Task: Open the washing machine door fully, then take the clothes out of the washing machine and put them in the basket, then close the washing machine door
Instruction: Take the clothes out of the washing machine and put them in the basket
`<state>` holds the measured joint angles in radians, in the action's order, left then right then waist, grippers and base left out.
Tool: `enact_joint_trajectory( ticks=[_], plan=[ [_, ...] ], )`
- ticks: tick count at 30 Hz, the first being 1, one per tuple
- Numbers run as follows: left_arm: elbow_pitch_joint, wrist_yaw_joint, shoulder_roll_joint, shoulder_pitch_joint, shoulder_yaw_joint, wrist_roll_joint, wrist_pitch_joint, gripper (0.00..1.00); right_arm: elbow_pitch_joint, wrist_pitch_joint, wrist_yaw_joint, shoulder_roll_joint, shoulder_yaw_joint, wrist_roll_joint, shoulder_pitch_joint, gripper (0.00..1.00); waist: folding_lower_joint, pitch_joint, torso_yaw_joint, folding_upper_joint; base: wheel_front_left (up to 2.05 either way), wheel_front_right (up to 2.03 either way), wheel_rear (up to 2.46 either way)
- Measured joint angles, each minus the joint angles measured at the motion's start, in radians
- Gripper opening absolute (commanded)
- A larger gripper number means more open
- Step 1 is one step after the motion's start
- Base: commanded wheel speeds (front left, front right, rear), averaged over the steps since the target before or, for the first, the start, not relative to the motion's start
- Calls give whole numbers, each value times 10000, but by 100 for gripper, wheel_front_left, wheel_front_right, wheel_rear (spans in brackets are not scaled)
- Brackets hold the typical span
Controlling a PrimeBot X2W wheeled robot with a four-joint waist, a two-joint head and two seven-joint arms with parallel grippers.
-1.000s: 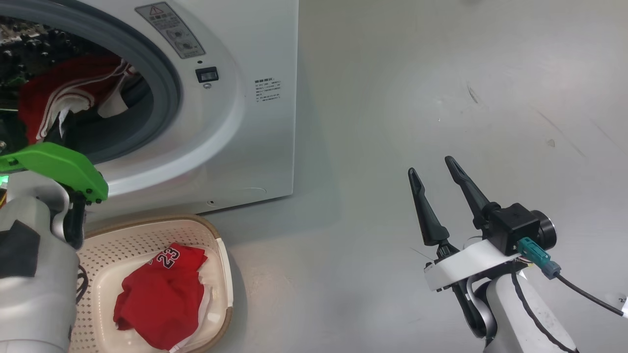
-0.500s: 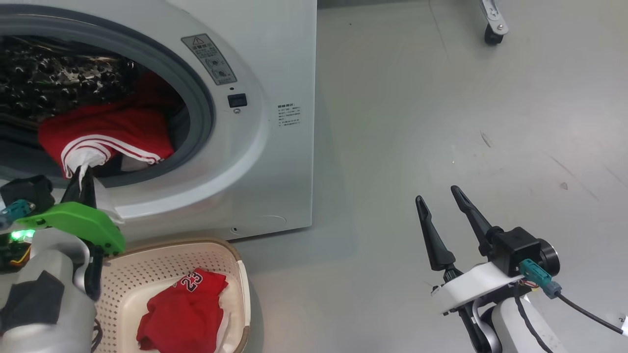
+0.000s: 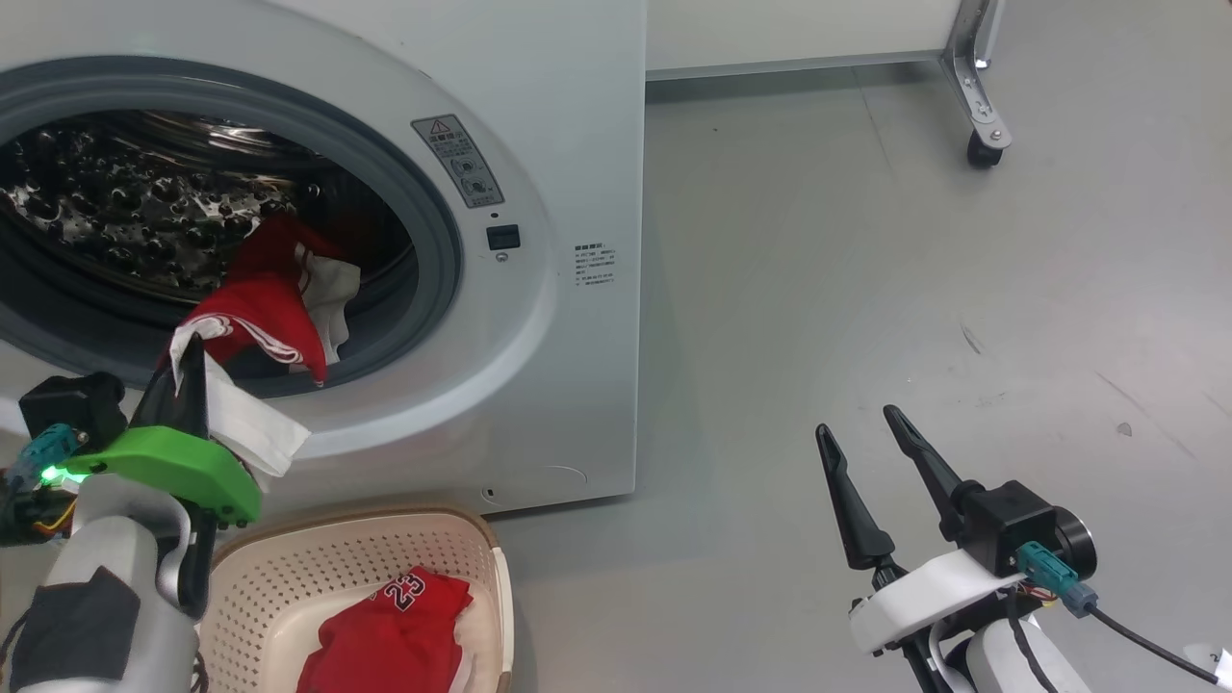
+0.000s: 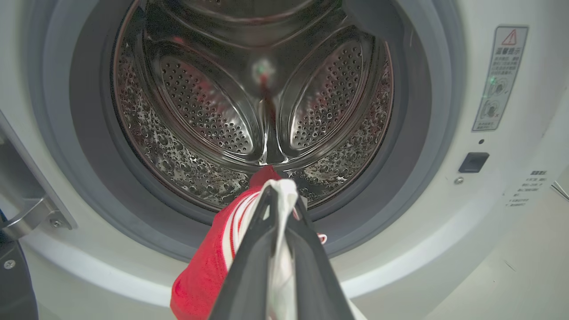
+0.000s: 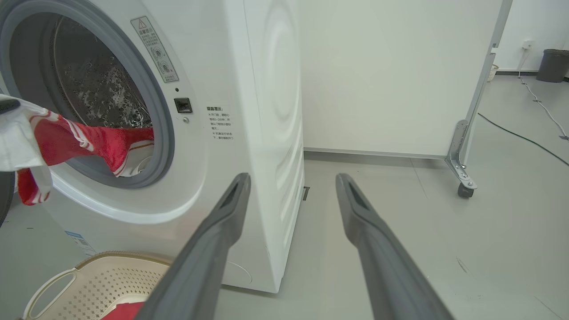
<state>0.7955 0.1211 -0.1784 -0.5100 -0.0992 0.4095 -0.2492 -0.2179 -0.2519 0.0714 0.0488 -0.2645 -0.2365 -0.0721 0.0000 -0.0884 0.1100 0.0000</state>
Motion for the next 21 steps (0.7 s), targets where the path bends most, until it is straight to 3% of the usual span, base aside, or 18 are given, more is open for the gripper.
enact_joint_trajectory(
  ticks=[6,21],
  plan=[
    [-2259,0,-75,258,196,-282,-2,0,15,0,84,-2,10,17,152,100,0,167,-104,0,0,0,0],
    [-6107,0,240,1308,949,-965,-27,0,146,0,98,-2,226,44,192,100,0,55,-315,0,0,0,0]
  ],
)
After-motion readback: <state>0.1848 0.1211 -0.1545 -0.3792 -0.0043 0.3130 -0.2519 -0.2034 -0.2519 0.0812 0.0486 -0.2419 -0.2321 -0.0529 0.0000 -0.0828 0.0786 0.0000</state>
